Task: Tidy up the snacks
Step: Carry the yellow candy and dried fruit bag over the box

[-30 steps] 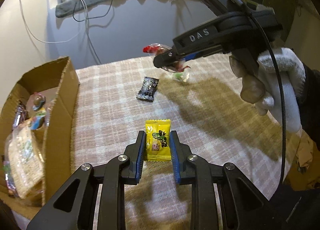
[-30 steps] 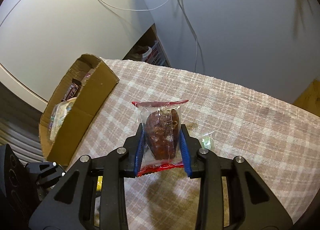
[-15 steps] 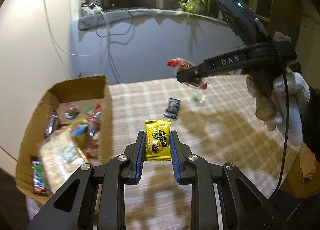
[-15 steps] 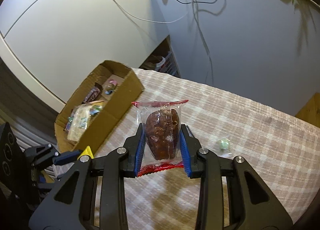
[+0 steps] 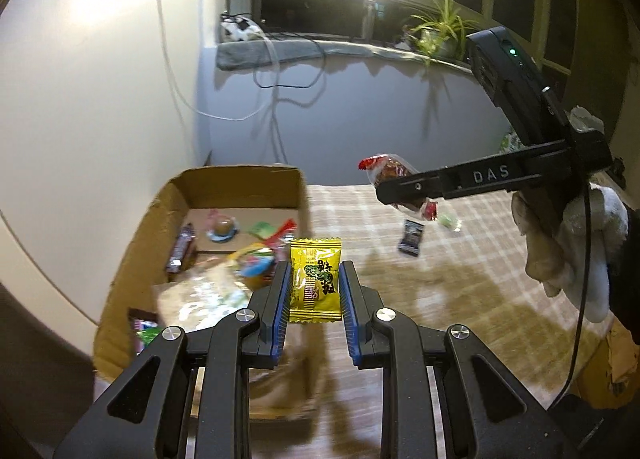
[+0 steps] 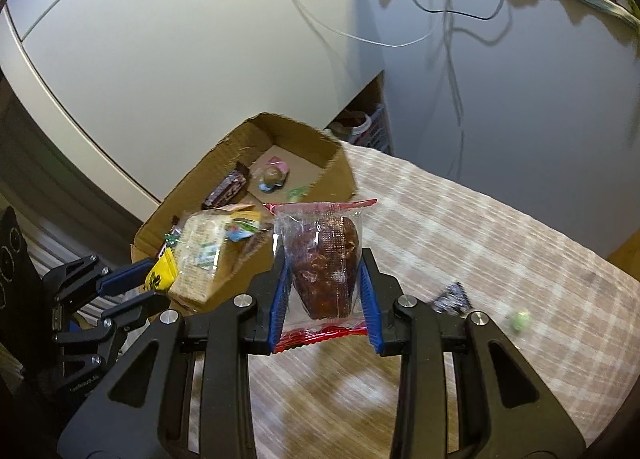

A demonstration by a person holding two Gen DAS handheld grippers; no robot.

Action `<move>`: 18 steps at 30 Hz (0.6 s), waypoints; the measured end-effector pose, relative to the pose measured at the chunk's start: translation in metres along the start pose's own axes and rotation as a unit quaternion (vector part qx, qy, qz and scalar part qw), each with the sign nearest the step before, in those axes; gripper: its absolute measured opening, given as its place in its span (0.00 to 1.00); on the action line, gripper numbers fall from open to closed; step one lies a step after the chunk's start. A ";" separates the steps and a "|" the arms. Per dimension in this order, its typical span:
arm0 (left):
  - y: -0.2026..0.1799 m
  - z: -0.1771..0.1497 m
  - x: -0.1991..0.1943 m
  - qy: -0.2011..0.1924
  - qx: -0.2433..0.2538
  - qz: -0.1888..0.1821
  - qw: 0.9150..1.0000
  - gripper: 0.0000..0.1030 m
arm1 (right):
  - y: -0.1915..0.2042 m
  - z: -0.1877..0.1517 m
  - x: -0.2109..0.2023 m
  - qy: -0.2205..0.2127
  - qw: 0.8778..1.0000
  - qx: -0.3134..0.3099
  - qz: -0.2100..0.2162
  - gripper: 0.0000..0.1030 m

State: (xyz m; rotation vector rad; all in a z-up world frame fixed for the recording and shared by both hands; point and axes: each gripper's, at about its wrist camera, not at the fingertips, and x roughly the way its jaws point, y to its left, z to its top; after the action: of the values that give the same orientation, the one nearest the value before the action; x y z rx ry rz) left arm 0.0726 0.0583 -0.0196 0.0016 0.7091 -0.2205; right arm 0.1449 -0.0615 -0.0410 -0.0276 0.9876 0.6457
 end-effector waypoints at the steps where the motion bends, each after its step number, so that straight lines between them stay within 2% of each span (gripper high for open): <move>1: 0.003 0.000 0.000 0.000 -0.002 0.002 1.000 0.22 | 0.004 0.001 0.003 0.001 1.000 -0.003 0.001 0.33; 18: 0.047 -0.007 0.006 0.006 -0.033 0.031 0.999 0.22 | 0.058 0.023 0.048 0.023 0.998 -0.052 0.015 0.33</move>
State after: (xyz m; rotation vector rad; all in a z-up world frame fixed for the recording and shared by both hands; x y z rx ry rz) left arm 0.0824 0.1036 -0.0319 -0.0377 0.7273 -0.1371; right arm 0.1505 0.0163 -0.0503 -0.1204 0.9989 0.7263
